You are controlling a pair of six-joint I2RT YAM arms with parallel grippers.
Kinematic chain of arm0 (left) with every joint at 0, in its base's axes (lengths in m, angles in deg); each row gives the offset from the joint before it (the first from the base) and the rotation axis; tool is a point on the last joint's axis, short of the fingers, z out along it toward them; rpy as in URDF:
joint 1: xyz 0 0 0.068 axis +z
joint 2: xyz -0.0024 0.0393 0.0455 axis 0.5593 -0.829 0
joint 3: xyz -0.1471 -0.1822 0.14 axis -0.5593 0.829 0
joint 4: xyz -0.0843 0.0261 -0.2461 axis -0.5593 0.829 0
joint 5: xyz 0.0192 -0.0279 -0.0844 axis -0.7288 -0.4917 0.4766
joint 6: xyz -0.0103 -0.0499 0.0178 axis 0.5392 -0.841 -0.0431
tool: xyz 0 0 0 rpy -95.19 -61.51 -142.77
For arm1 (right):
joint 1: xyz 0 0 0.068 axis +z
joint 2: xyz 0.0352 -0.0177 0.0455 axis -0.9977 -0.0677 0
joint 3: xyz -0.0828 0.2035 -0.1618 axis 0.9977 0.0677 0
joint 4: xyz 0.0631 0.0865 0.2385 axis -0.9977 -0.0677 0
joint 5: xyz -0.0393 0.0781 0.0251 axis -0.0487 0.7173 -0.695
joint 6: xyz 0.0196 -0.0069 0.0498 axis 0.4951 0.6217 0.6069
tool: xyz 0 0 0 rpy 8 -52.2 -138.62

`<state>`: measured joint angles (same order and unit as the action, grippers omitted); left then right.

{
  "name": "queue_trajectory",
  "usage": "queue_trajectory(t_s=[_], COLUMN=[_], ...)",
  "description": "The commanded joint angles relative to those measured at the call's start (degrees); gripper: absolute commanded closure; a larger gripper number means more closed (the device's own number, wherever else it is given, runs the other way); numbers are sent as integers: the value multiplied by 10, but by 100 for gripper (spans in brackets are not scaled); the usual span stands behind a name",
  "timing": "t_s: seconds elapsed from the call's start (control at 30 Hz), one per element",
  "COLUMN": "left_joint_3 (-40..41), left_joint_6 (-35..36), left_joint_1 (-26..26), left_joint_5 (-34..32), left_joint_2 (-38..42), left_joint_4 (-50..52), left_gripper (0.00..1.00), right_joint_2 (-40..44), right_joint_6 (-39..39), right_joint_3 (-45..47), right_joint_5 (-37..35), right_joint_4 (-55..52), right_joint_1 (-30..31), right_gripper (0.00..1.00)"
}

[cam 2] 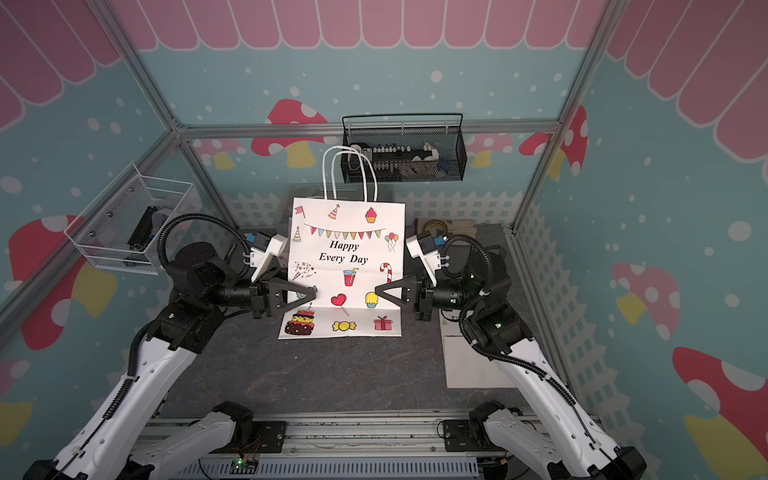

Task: Put away the paper bag
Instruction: Press the paper bag.

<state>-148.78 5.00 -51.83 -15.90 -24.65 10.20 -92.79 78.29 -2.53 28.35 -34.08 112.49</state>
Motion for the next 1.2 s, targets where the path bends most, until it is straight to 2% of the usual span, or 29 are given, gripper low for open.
queue_trajectory(t_s=[0.0,0.17,0.23,0.3,0.43,0.53,0.63,0.73,0.87,1.0,1.17], left_joint_3=[18,29,29,33,44,47,49,50,42,29,18], left_joint_6=[16,25,38,43,41,40,39,38,38,21,-29], left_joint_1=[-9,-11,-11,-10,-13,-16,-17,-18,-18,-18,-18], left_joint_5=[-20,-38,-44,-48,-58,-64,-70,-79,-101,-128,-155], left_joint_2=[8,20,23,27,39,47,52,56,60,65,73], left_joint_4=[3,17,36,44,45,45,45,45,44,24,-38], left_gripper=[72,97,100,100,100,100,100,98,80,75,70], right_joint_2=[12,20,24,24,11,-8,-25,-31,-26,-17,1], right_joint_6=[-14,-42,-59,-84,-128,-135,-135,-135,-136,-135,-138], right_joint_3=[0,-11,-20,-41,-98,-130,-149,-157,-144,-123,-95], right_joint_5=[3,-1,-4,-7,-14,-14,-17,-23,-37,-43,-46], right_joint_4=[7,-31,-46,-73,-121,-130,-129,-128,-130,-130,-130], right_joint_1=[1,2,1,-1,-7,-13,-17,-17,-17,-17,-17], right_gripper=[100,100,100,92,63,53,58,76,92,100,100])
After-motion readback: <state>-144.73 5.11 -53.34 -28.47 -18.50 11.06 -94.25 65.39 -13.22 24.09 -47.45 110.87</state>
